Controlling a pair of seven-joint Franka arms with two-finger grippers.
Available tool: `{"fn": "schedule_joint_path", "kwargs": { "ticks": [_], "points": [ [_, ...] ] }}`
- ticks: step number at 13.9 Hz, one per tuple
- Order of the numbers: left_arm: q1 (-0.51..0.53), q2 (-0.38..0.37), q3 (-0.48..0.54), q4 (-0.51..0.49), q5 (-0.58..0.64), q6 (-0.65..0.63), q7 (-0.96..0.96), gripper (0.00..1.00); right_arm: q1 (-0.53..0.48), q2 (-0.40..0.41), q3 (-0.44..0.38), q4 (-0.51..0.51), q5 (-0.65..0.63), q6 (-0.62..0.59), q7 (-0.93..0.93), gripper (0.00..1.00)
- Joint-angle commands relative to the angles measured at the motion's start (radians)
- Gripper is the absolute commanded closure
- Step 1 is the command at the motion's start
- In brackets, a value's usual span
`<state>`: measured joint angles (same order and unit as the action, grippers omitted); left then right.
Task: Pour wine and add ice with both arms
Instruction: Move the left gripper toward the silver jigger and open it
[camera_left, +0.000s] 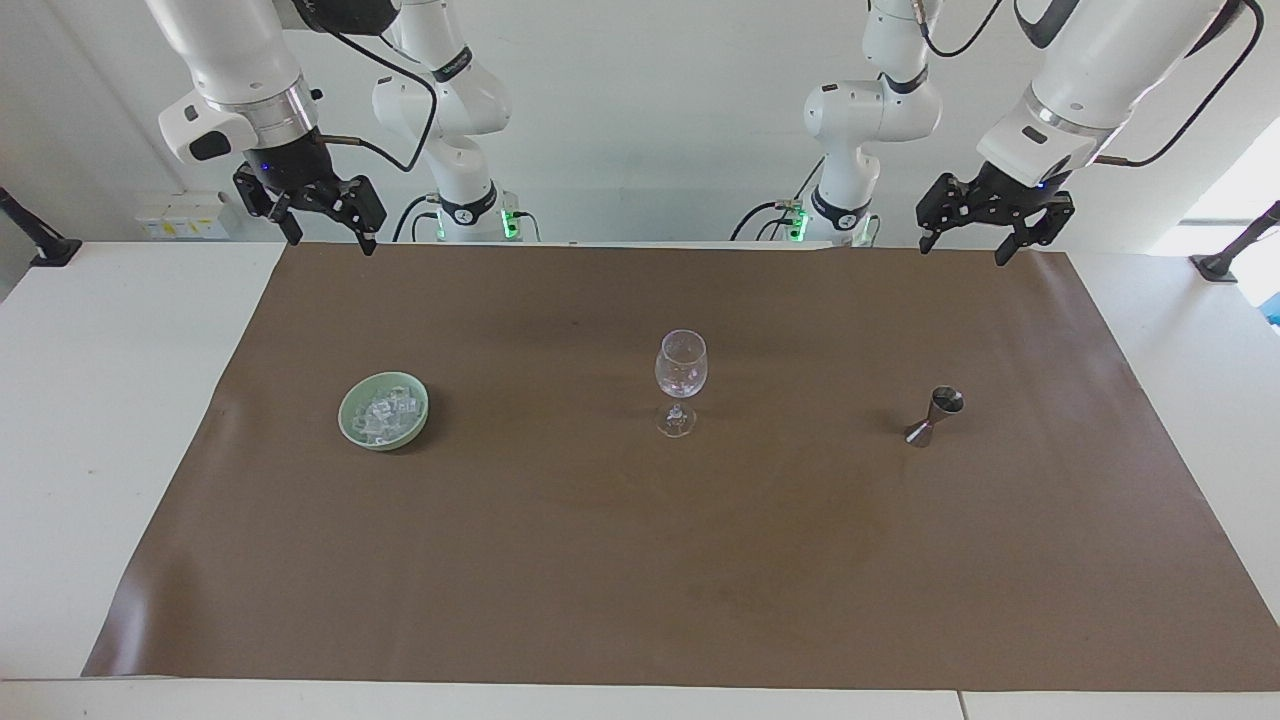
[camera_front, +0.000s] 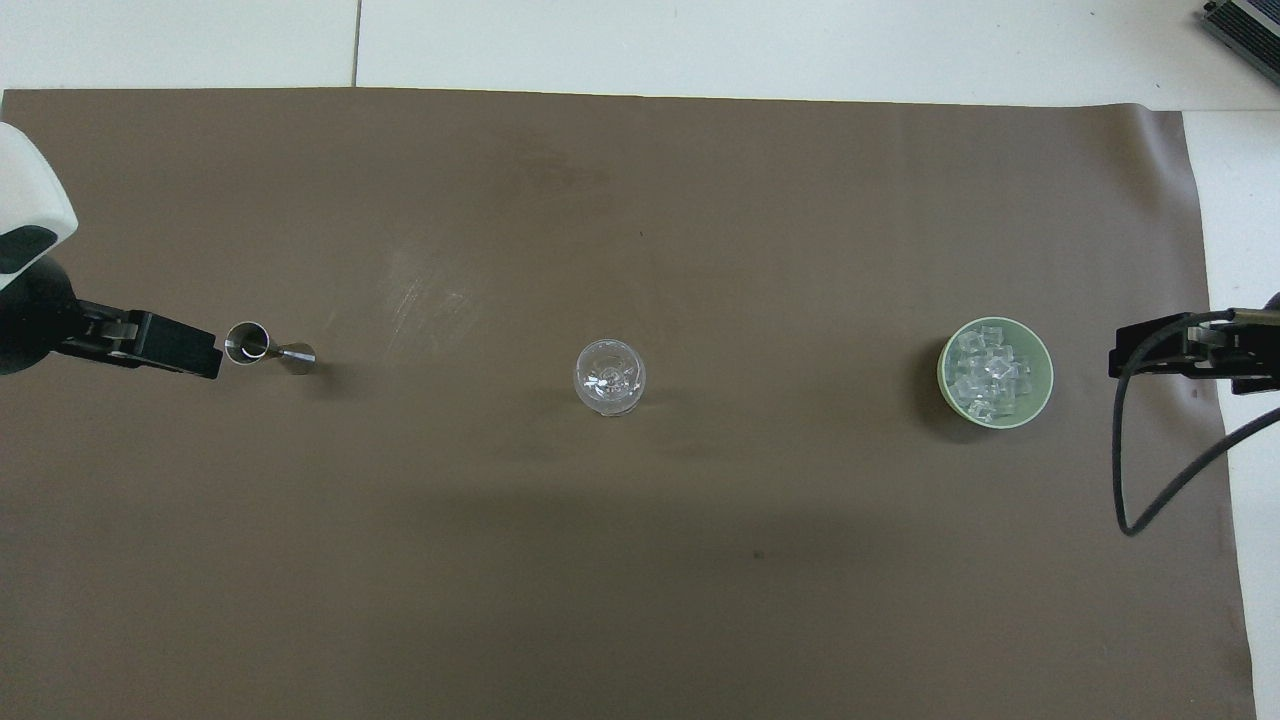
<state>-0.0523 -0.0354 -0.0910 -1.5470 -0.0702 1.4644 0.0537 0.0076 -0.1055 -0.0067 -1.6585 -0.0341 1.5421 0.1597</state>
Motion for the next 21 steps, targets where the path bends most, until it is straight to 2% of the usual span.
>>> {"fn": "schedule_joint_path", "kwargs": {
  "ticks": [1, 5, 9, 11, 14, 18, 21],
  "points": [
    [0.000, -0.012, 0.011, -0.013, -0.016, 0.014, -0.011, 0.00, -0.001, -0.023, -0.003, -0.024, 0.017, -0.002, -0.031, 0.00],
    [0.005, 0.012, 0.020, 0.008, -0.062, -0.001, -0.012, 0.00, -0.001, -0.023, -0.003, -0.024, 0.017, -0.002, -0.031, 0.00],
    [0.032, 0.075, 0.048, 0.056, -0.088, -0.009, -0.053, 0.00, -0.001, -0.023, -0.003, -0.024, 0.017, -0.002, -0.031, 0.00],
    [0.069, 0.110, 0.072, 0.091, -0.153, -0.016, -0.142, 0.00, -0.001, -0.023, -0.003, -0.024, 0.017, -0.002, -0.031, 0.00],
    [0.107, 0.135, 0.080, 0.085, -0.178, -0.015, -0.302, 0.00, -0.001, -0.023, -0.003, -0.024, 0.017, -0.002, -0.031, 0.00],
    [0.161, 0.152, 0.080, 0.059, -0.273, -0.001, -0.538, 0.00, -0.001, -0.023, -0.003, -0.024, 0.017, -0.002, -0.031, 0.00],
    [0.190, 0.154, 0.080, 0.002, -0.325, 0.040, -0.682, 0.00, -0.001, -0.023, -0.003, -0.024, 0.017, -0.002, -0.031, 0.00]
  ]
}}
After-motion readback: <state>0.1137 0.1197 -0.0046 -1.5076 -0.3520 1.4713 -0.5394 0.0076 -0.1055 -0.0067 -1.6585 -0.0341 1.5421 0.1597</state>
